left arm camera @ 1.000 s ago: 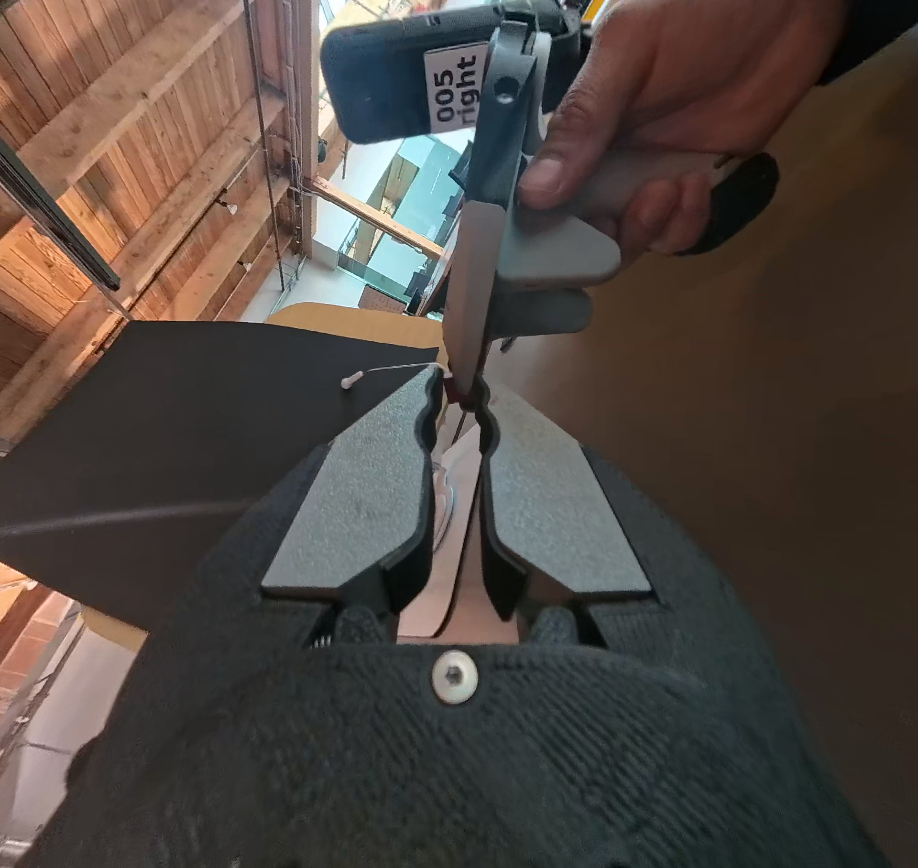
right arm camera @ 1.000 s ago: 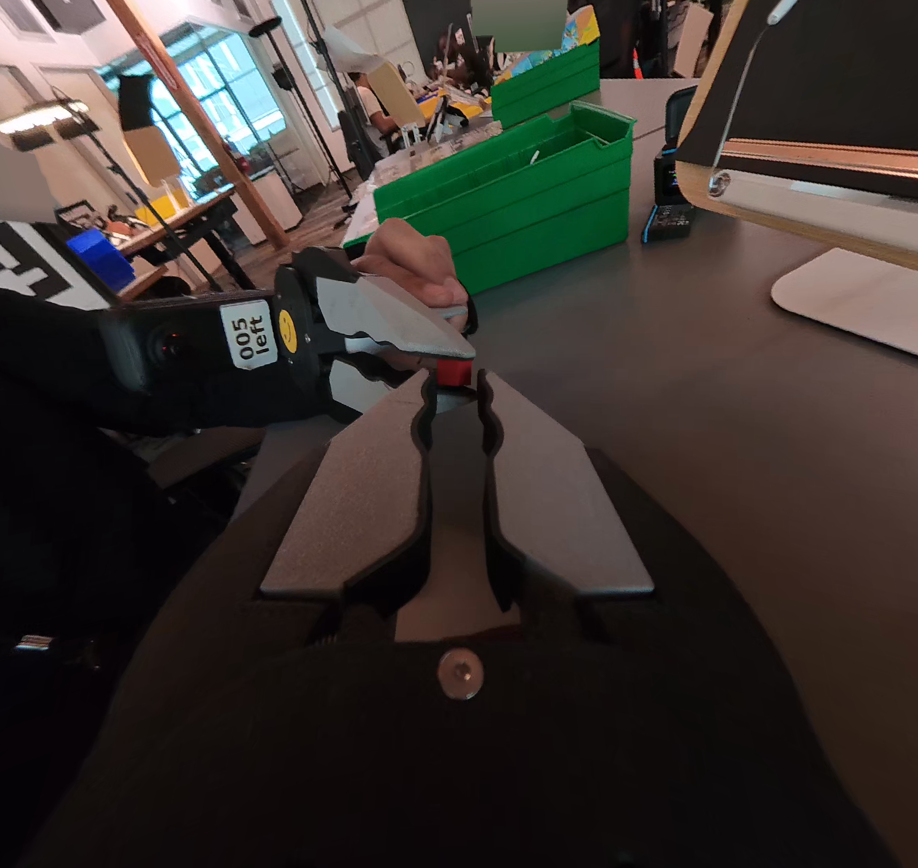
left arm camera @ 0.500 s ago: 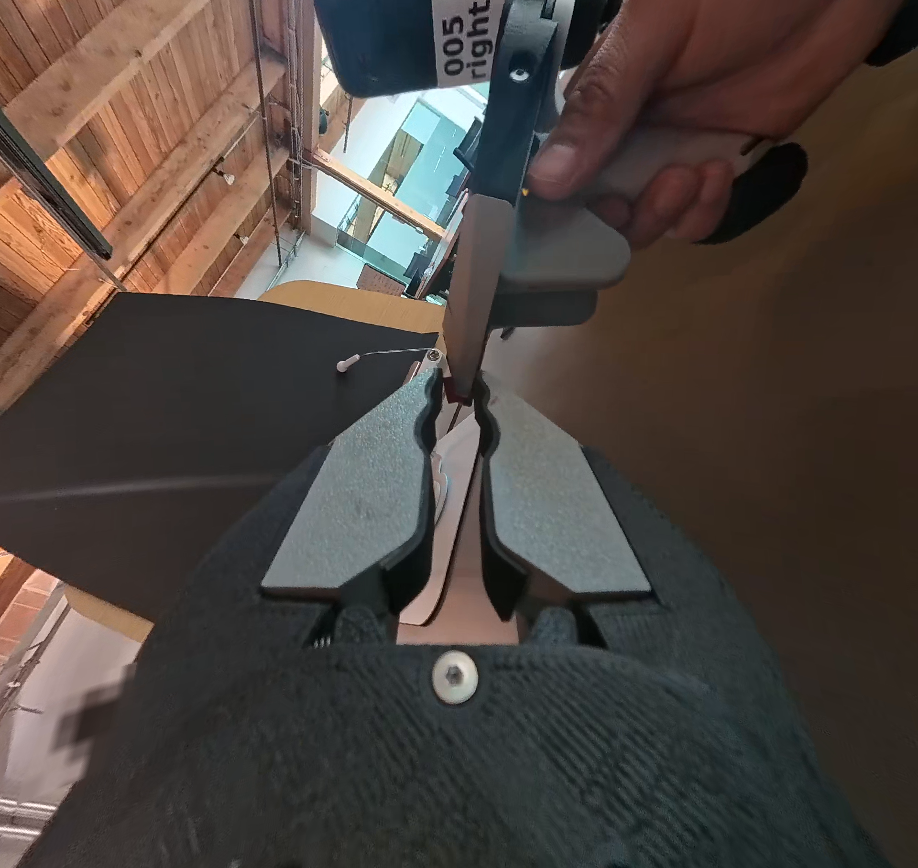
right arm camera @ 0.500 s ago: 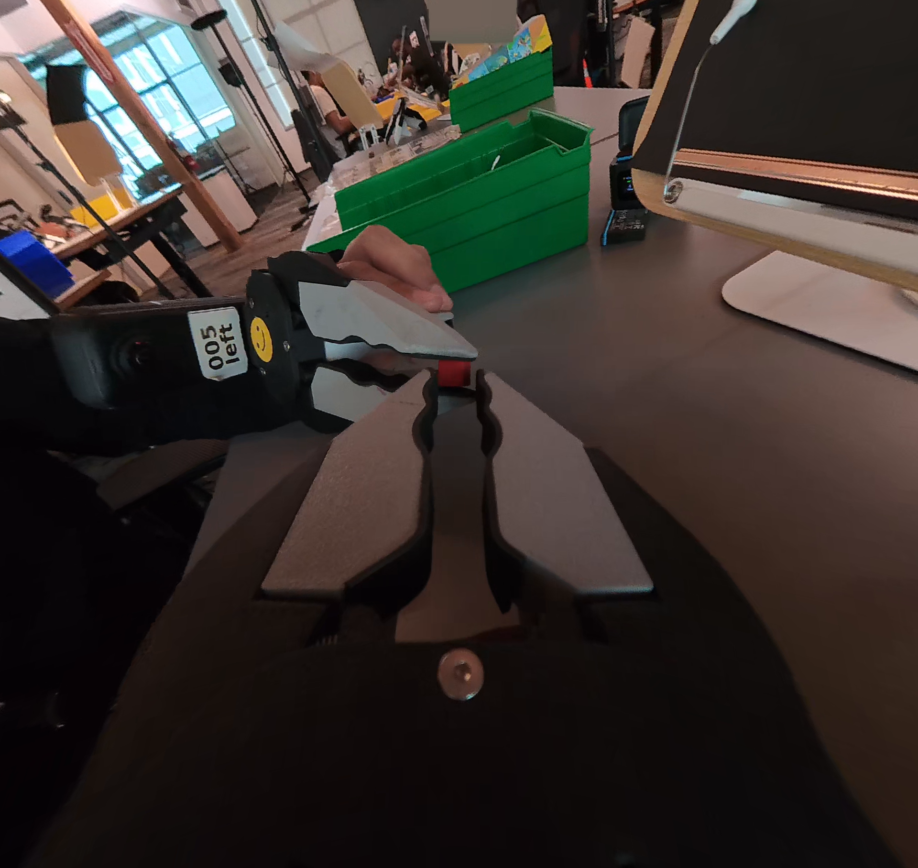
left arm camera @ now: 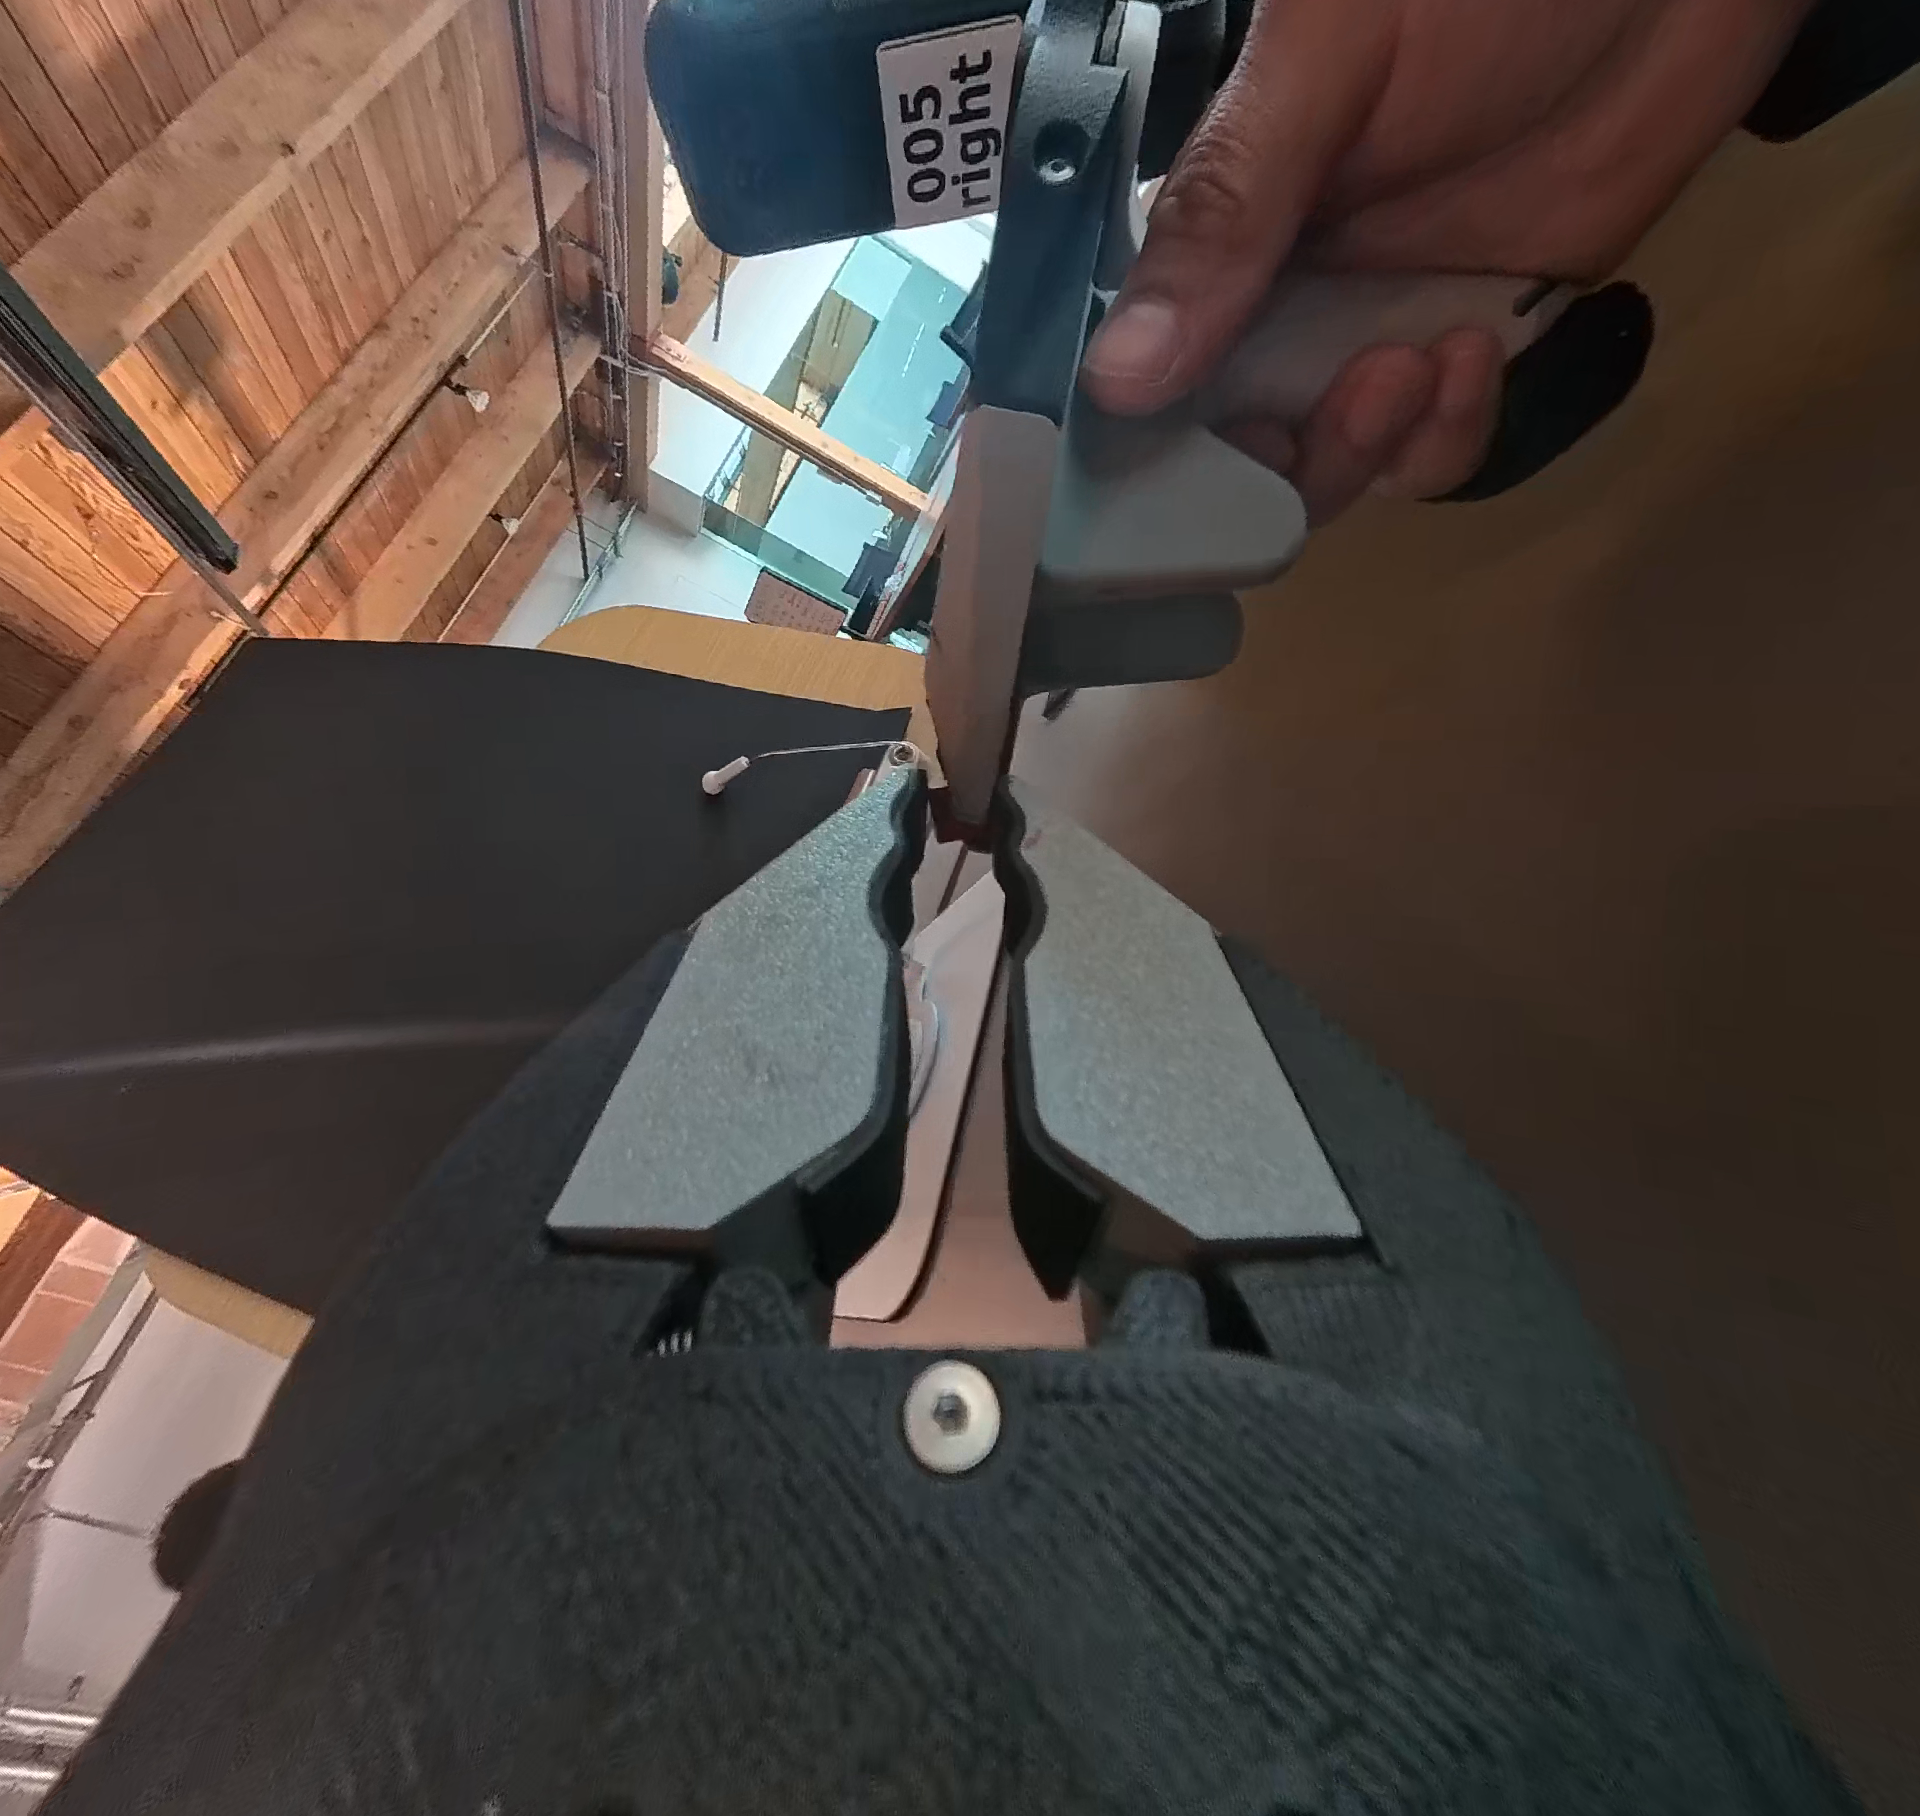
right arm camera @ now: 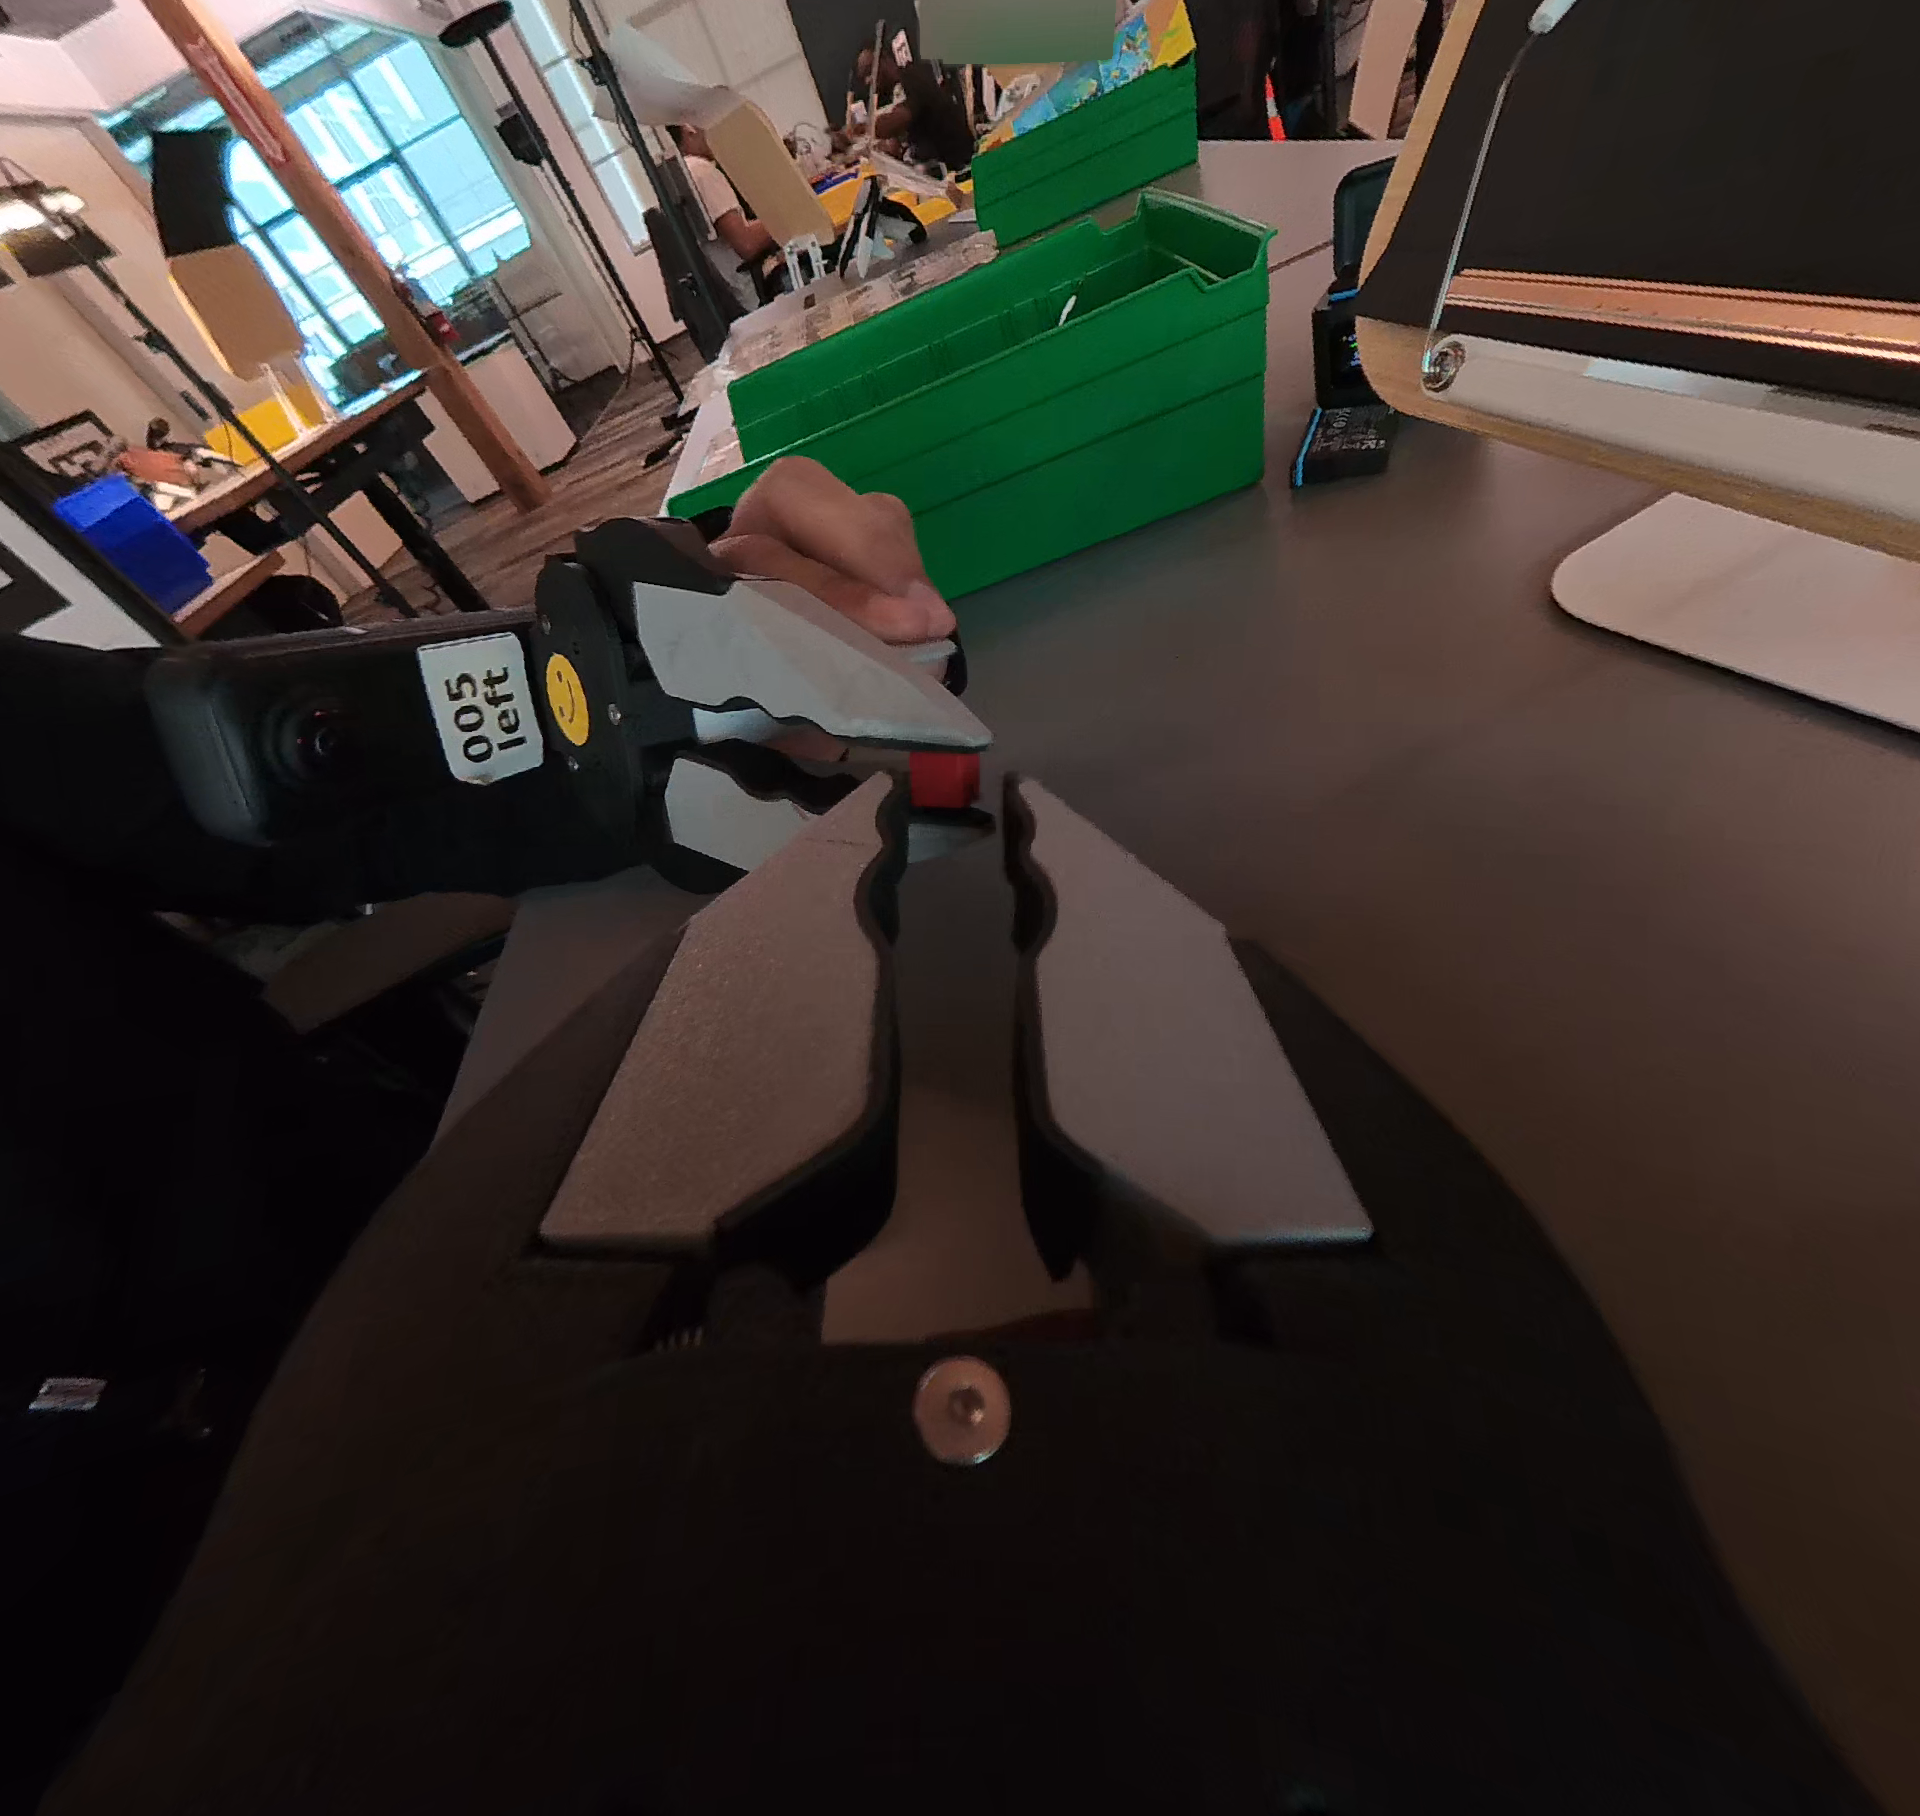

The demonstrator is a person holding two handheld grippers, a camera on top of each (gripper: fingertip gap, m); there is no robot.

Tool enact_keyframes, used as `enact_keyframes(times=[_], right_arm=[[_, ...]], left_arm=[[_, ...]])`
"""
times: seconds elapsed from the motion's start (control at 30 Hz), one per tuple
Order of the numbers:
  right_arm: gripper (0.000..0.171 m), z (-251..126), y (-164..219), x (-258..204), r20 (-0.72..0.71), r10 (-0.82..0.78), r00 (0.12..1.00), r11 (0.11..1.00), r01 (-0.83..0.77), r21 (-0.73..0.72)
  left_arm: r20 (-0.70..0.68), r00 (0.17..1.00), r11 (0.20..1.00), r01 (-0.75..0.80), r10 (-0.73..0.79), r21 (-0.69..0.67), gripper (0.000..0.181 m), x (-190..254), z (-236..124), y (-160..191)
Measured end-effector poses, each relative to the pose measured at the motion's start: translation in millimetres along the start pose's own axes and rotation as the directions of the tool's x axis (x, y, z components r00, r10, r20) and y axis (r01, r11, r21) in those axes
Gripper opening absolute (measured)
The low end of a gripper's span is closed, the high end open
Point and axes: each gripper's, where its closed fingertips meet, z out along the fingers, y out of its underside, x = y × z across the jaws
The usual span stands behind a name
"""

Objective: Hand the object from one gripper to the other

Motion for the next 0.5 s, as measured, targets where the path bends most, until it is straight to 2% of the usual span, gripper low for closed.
enact_keyframes(times=[0.07, 0.1, 0.2, 0.5], right_arm=[[0.027, -1.2, -0.7, 3.0, -0.016, 0.003, 1.0, 1.0, -0.003, 0.005], [0.027, -1.8, -0.7, 1.6, -0.006, 0.002, 1.0, 1.0, -0.002, 0.004], [0.014, -1.7, 0.0, -5.2, 0.03, -0.005, 1.0, 1.0, 0.005, -0.001], [0.018, -2.7, -0.6, -4.9, 0.04, 0.011, 0.999, 1.0, -0.011, 0.004]], left_arm=[[0.005, 1.0, 1.0, -0.001, 0.001, 0.007, 0.009, -1.2, -0.7, -1.8], [0.005, 1.0, 1.0, -0.001, 0.001, 0.011, 0.009, -1.1, -1.0, -3.0], [0.006, 1.0, 1.0, -0.012, 0.012, 0.007, 0.009, -0.3, -1.1, -3.9], [0.01, 1.0, 1.0, -0.007, 0.007, 0.018, 0.009, -0.9, -1.4, -5.9]])
